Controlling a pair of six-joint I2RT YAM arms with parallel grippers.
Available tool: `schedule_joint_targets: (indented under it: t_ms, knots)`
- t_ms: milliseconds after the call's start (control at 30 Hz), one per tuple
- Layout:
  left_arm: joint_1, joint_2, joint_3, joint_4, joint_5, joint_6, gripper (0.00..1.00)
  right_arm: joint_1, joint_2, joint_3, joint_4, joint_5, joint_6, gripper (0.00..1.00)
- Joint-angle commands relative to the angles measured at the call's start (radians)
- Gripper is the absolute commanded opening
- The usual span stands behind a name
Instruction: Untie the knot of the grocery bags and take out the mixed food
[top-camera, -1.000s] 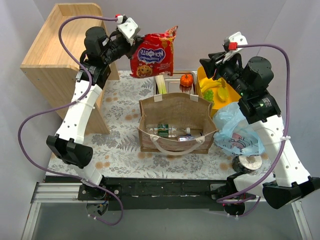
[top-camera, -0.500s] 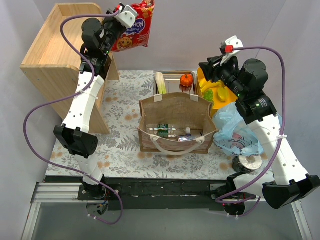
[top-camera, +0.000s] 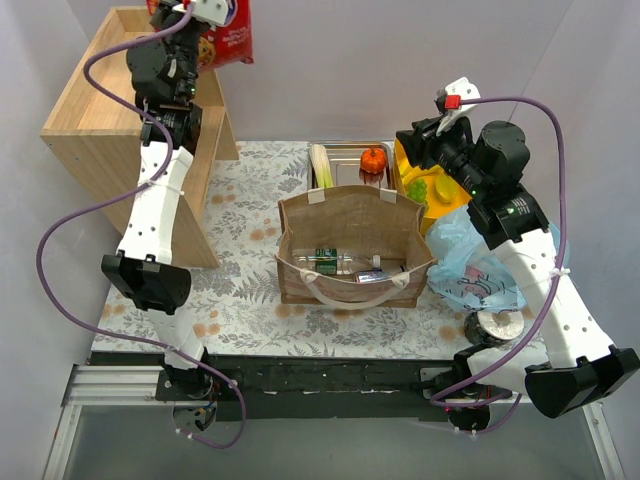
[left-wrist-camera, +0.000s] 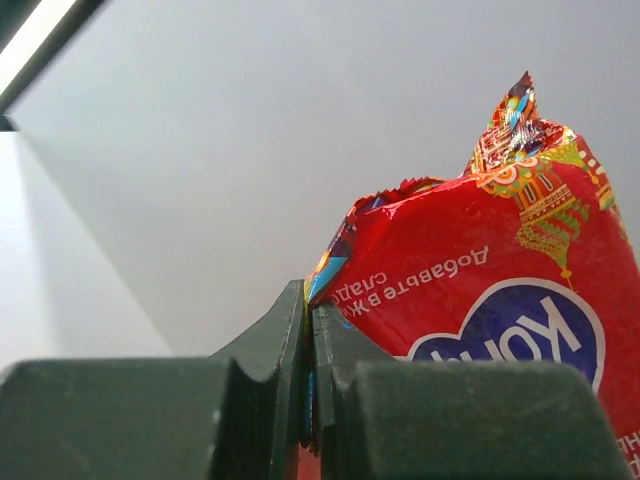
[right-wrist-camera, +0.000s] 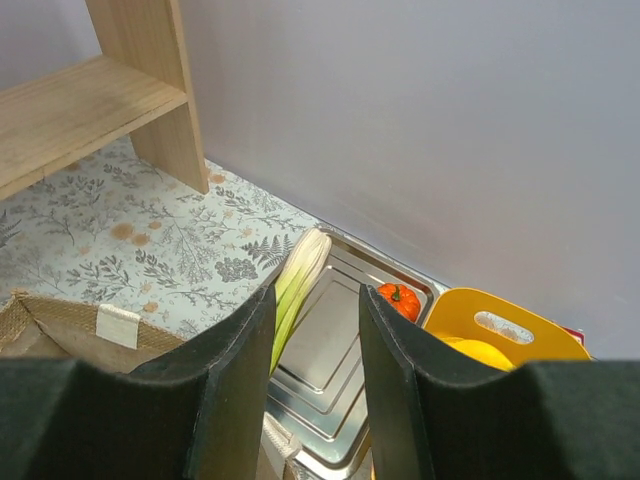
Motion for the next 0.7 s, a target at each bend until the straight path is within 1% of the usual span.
schedule_joint_targets:
  t_ms: [0,200,233,367,400,467,500,567,667]
  knots:
    - [0.067,-0.066,0.087,0.279,-0.057,0.035,0.00,-0.004,-0.002,0.007,0.048,-0.006,0.007,0.46]
    - [0.194,-0.063,0.086,0.277,-0.081,0.025,0.00,-0.005,-0.001,-0.007,0.045,-0.023,0.007,0.45]
    - [0.232,-0.064,0.080,0.274,-0.090,0.020,0.00,-0.004,-0.001,-0.008,0.043,-0.026,0.007,0.46]
    - [0.282,-0.093,0.008,0.254,-0.164,-0.026,0.00,-0.005,0.002,-0.008,0.037,-0.030,0.006,0.46]
    - [0.295,-0.104,-0.046,0.251,-0.172,-0.034,0.00,-0.005,0.005,-0.008,0.037,-0.032,0.006,0.46]
    - [0.303,-0.119,-0.091,0.274,-0.190,-0.077,0.00,-0.004,0.010,-0.004,0.033,-0.040,0.004,0.46]
    - [0.312,-0.121,-0.114,0.270,-0.192,-0.089,0.00,-0.004,0.014,0.002,0.031,-0.041,0.004,0.45]
    - [0.326,-0.121,-0.140,0.274,-0.177,-0.164,0.00,-0.004,0.021,0.005,0.028,-0.047,0.004,0.45]
    - [0.354,-0.121,-0.210,0.326,-0.109,-0.231,0.01,-0.004,0.027,0.005,0.029,-0.049,0.004,0.46]
